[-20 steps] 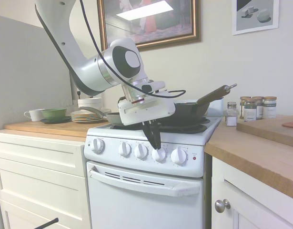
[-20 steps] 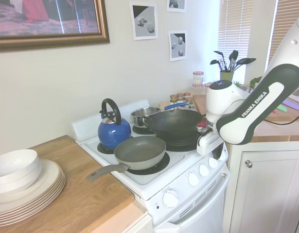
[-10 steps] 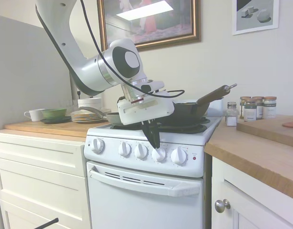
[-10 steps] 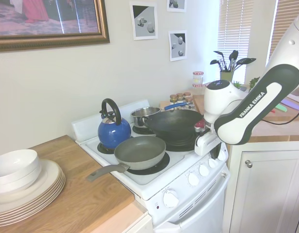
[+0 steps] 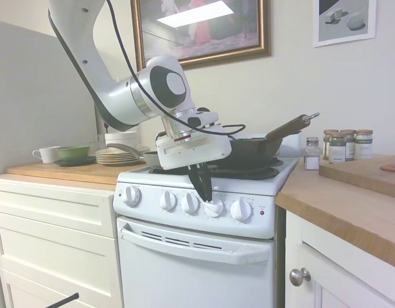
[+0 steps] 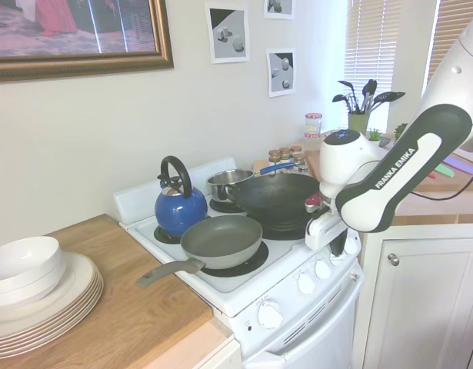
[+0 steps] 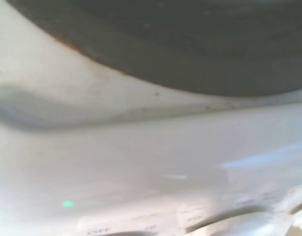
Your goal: Turn on the stove on the top right
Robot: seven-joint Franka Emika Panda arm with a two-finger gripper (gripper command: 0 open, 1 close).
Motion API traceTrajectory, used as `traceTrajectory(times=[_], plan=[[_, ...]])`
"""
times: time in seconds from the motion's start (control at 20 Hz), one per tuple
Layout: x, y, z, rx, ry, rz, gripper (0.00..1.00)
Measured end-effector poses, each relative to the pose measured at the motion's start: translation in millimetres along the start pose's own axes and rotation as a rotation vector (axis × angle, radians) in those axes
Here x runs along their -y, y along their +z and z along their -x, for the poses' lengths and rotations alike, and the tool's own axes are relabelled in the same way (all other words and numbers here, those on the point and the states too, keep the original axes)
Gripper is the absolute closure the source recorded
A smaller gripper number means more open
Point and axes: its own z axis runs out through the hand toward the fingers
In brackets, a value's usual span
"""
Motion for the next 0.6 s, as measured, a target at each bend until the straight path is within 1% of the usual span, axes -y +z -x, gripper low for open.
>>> traceTrajectory(times=[0.6], plan=[[3.6,5.1,1.5,0.009,0.001,0.003,1.0]])
